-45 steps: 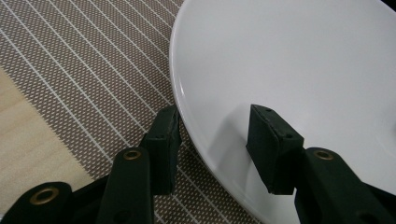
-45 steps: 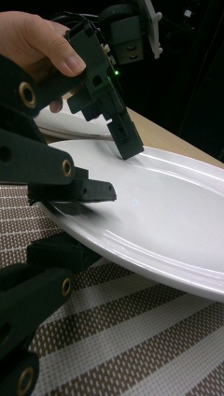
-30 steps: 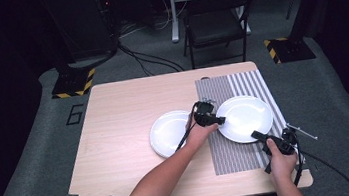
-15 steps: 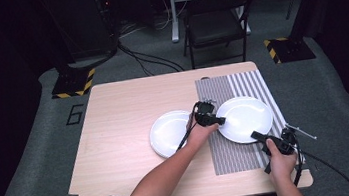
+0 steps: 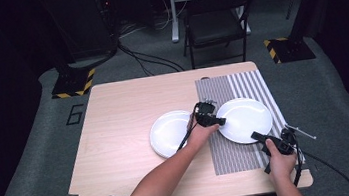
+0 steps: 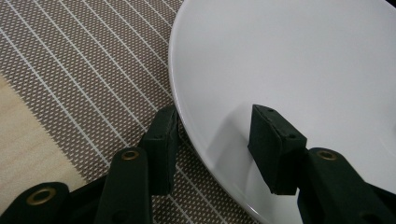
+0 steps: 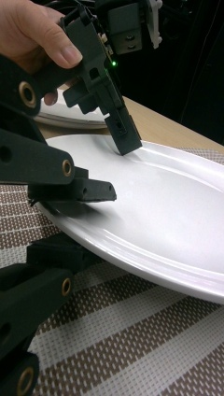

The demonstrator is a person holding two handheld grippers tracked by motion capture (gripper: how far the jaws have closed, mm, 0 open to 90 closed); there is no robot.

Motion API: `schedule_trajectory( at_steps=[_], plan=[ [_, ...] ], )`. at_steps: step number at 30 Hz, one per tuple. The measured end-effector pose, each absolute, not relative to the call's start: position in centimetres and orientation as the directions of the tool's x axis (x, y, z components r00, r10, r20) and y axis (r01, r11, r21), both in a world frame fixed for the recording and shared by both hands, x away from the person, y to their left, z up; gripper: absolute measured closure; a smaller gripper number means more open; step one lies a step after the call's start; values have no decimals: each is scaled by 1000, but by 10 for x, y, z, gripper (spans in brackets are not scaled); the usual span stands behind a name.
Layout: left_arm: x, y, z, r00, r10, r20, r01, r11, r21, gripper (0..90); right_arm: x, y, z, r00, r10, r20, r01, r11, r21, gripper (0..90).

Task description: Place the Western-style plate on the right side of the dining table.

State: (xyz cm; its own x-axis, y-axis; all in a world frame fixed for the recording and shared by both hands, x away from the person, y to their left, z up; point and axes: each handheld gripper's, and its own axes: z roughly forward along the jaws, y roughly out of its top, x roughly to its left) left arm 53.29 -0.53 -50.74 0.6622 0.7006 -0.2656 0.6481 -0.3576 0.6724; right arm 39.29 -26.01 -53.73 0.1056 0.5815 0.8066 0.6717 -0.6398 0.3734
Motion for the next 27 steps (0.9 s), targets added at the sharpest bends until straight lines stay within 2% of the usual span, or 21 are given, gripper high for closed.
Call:
schedule_trajectory(
  at_steps=[16,19,25,27],
  plan=[
    [530,-12,-508,654,711,-259,661,-372,651,486,393,-261,-537,132,575,807,671,-651,355,727],
    [529,-14,-508,654,715,-248,660,-378,649,463,394,-262,-537,120,595,795,668,-641,379,720],
    [529,-15,-508,652,715,-250,663,-379,646,453,394,-260,-536,132,591,796,674,-642,365,707],
    [529,-16,-508,652,716,-250,663,-378,646,449,394,-260,-537,116,614,781,670,-628,395,702]
  ],
)
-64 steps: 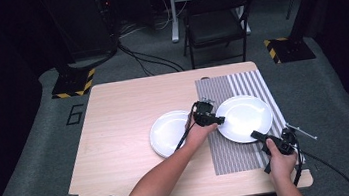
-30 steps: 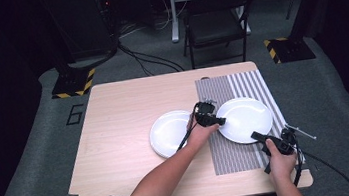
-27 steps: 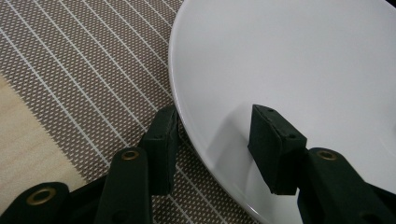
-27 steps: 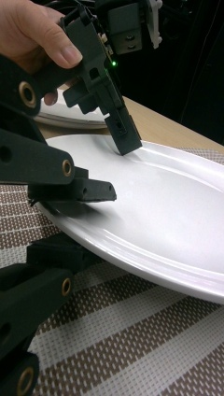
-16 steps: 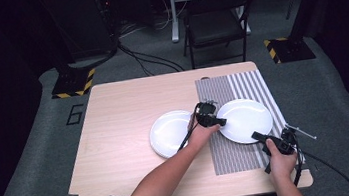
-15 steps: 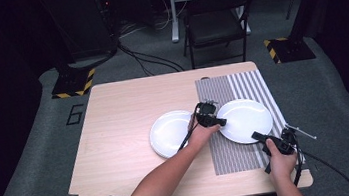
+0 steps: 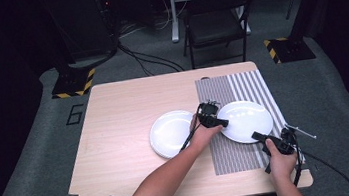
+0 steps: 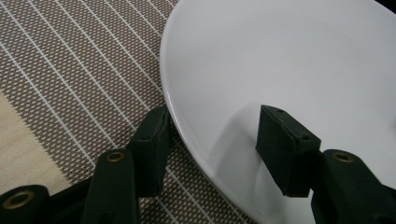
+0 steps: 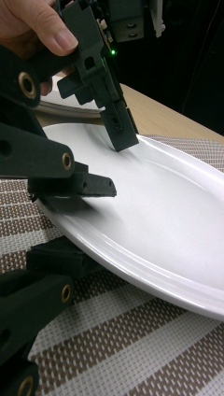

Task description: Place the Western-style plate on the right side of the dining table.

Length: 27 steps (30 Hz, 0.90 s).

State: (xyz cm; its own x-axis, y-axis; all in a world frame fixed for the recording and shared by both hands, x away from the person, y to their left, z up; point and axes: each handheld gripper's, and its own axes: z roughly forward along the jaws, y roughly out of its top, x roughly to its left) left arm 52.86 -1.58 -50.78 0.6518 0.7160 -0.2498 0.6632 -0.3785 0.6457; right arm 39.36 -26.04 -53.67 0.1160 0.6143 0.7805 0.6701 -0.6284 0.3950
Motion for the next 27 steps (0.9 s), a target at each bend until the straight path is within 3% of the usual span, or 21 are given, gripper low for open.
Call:
schedule_trajectory(
  at_steps=[3,9,17,27],
  plan=[
    [528,-17,-508,650,719,-247,661,-376,649,443,392,-259,-534,125,615,778,672,-630,390,694],
    [522,-21,-505,690,708,-150,597,-439,672,416,391,-257,-530,95,671,735,663,-594,456,693],
    [525,-20,-508,679,711,-183,620,-422,661,418,390,-257,-532,118,651,750,673,-608,422,677],
    [525,-20,-509,680,709,-186,620,-420,663,419,388,-260,-533,115,674,730,667,-597,446,624]
  ],
)
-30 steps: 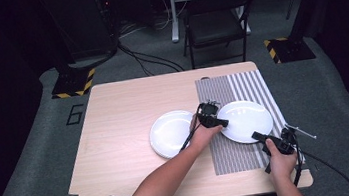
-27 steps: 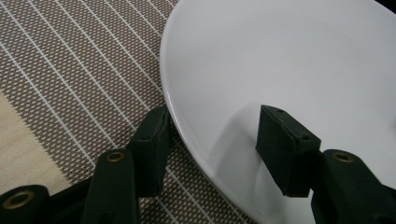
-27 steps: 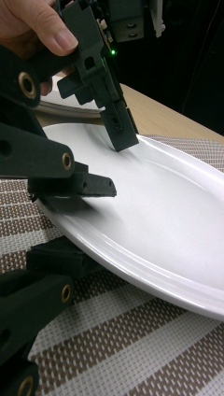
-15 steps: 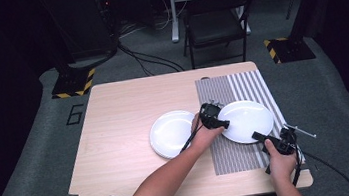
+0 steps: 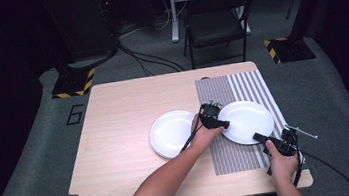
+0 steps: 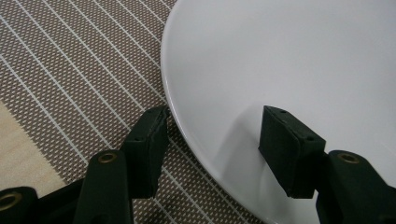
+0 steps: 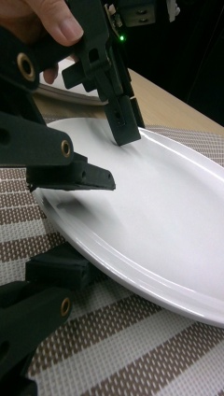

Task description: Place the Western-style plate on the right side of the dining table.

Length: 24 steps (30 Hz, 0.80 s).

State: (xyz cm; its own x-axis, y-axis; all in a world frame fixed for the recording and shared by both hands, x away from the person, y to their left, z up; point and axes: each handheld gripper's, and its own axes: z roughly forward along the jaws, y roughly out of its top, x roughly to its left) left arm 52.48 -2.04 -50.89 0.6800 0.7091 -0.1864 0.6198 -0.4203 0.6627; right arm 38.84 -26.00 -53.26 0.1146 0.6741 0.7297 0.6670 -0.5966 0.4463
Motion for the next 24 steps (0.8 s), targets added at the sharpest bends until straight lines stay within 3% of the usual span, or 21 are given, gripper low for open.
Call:
schedule_trajectory(
  at_steps=[6,24],
  plan=[
    [525,-19,-508,681,709,-182,622,-429,655,421,385,-262,-530,112,716,689,660,-571,488,620],
    [528,-10,-505,675,707,-211,636,-413,651,421,367,-278,-528,136,706,695,625,-605,493,626]
  ],
)
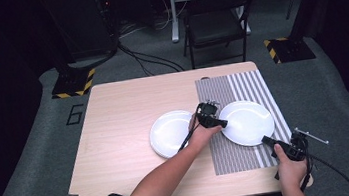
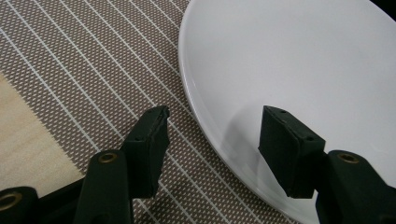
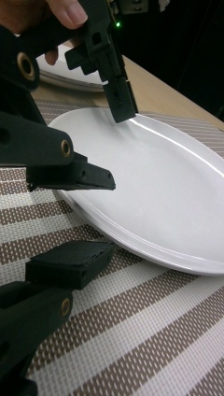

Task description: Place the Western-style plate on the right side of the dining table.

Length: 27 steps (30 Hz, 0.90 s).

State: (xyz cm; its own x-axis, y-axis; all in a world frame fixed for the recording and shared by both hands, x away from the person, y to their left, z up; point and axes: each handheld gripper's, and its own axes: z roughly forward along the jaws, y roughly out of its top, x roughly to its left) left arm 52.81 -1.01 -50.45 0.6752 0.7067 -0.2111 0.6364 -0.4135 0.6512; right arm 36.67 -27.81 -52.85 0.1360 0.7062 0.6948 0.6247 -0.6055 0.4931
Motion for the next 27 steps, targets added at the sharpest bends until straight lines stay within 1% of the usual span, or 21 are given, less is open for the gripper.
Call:
schedule_trajectory(
  at_steps=[6,9,16,21,23,27],
  plan=[
    [527,-10,-501,672,707,-221,631,-390,671,421,362,-284,-524,123,696,707,605,-617,502,616],
    [526,-8,-498,673,704,-228,631,-384,674,421,361,-282,-519,108,707,699,597,-609,523,600],
    [526,2,-491,676,695,-246,631,-372,681,421,363,-271,-505,36,756,654,591,-543,596,566],
    [526,11,-489,663,702,-259,638,-350,686,421,368,-260,-503,-16,778,628,610,-490,622,547],
    [527,16,-488,666,704,-248,631,-354,690,421,371,-256,-502,-24,779,626,617,-481,622,538],
    [527,25,-485,654,715,-249,637,-343,690,421,377,-247,-500,-72,792,607,623,-439,647,523]
  ],
)
